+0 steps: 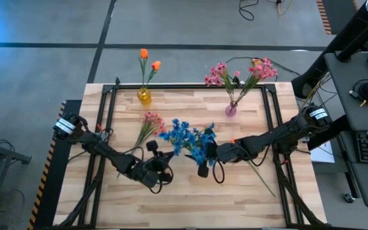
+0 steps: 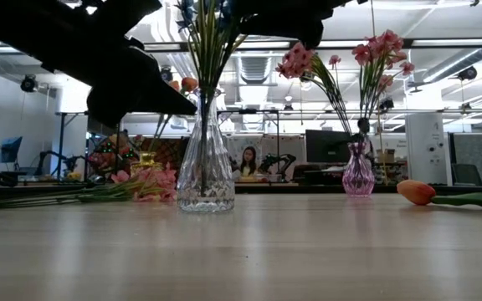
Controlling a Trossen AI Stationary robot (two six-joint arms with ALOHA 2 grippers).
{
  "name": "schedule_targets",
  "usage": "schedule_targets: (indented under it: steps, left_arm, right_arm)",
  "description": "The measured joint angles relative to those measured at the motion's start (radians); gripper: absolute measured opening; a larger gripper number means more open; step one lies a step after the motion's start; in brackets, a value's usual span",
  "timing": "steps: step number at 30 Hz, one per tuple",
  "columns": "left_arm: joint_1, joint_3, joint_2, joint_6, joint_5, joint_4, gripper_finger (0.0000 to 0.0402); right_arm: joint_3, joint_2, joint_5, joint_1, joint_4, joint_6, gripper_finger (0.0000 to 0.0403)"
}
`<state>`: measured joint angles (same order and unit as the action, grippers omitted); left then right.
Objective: Sort flowers into vase by color
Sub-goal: Put the blue flowers into the transparent vase
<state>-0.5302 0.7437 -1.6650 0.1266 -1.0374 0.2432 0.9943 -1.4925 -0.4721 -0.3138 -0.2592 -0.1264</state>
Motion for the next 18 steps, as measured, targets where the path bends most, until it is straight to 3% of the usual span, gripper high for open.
schedule_targets:
  steps: [12, 18]
  left_arm:
    - [-0.027, 0.000, 0.030, -0.014, -0.037, -0.006, 0.0001]
    - [-0.030, 0.001, 0.037, -0.014, -0.039, -0.027, 0.0001]
  right_arm:
    - [-0.001, 0.001, -0.031, -0.003, 0.070, -0.048, 0.0201]
    - [-0.001, 0.001, -0.113, -0.007, 0.026, -0.019, 0.0201]
